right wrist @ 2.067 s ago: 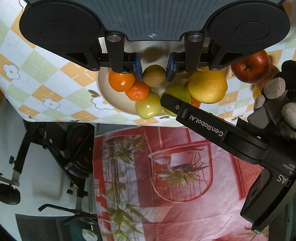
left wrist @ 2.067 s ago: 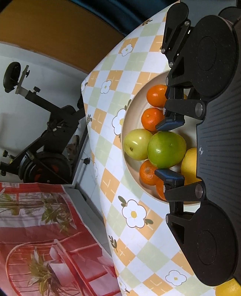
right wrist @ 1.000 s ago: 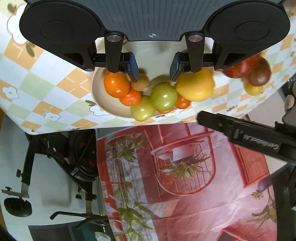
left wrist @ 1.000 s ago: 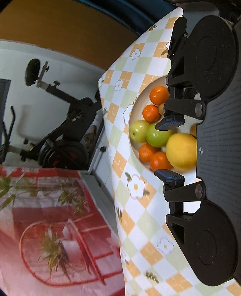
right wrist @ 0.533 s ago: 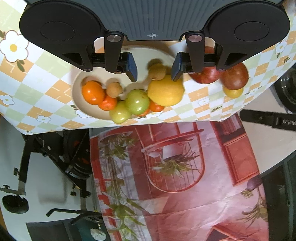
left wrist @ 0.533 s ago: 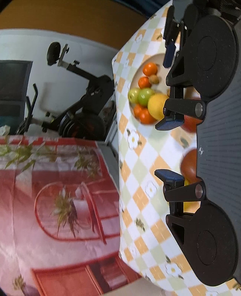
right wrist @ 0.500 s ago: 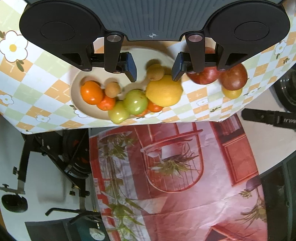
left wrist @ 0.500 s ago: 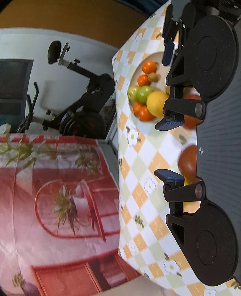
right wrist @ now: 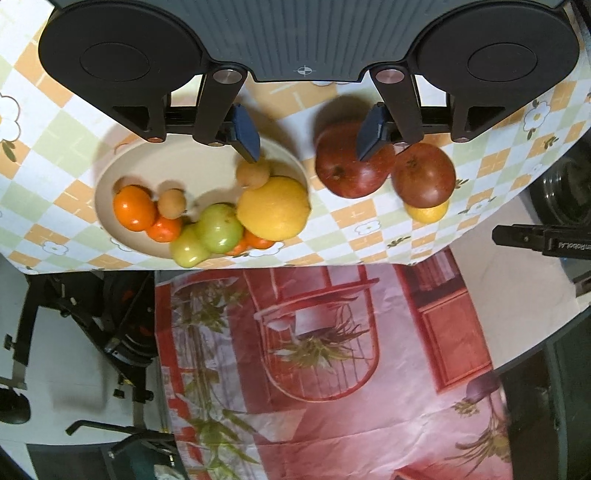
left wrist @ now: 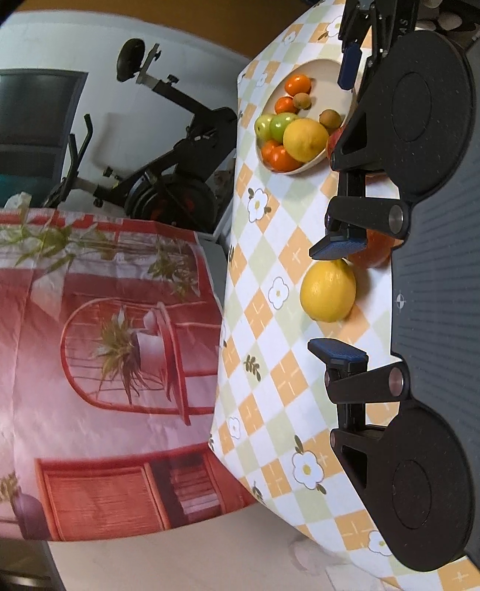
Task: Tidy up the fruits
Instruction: 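Withdraw both tools from the plate toward the red apples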
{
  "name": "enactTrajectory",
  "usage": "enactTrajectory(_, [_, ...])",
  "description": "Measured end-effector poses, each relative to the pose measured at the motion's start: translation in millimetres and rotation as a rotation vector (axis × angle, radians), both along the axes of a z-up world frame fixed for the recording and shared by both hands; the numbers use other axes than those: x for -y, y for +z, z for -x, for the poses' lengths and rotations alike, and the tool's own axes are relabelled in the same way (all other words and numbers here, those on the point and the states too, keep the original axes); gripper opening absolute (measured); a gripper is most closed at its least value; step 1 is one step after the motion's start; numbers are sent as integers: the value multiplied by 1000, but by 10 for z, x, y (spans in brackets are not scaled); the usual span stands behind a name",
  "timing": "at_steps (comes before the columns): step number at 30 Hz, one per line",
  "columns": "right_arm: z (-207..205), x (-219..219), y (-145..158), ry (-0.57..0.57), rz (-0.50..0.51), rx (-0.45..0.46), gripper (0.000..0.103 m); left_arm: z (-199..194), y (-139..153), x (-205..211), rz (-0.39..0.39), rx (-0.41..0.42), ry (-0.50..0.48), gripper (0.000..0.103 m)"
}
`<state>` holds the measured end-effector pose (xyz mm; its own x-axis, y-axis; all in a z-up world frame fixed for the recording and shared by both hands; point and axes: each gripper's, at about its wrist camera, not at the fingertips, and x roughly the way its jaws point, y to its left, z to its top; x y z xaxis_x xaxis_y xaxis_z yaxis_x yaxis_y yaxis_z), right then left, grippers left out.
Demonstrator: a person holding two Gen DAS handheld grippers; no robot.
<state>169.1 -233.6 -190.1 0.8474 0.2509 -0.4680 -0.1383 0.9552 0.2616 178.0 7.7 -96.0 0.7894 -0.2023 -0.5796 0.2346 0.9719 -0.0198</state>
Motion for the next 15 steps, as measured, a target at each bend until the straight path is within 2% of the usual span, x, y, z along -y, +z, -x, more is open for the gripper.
enactTrajectory(6, [-45,-97,-18,30,14,-28,62,-21,-43,71,20,-16,-36,49])
enactTrajectory(9, [-74,-170,-58,51,38,-43,62,-86,-66,225,35,-37,-122,49])
enactTrajectory(15, [-104,-231,-93,64,55,-59,62,-297,-187,788,35,-129,-265,49])
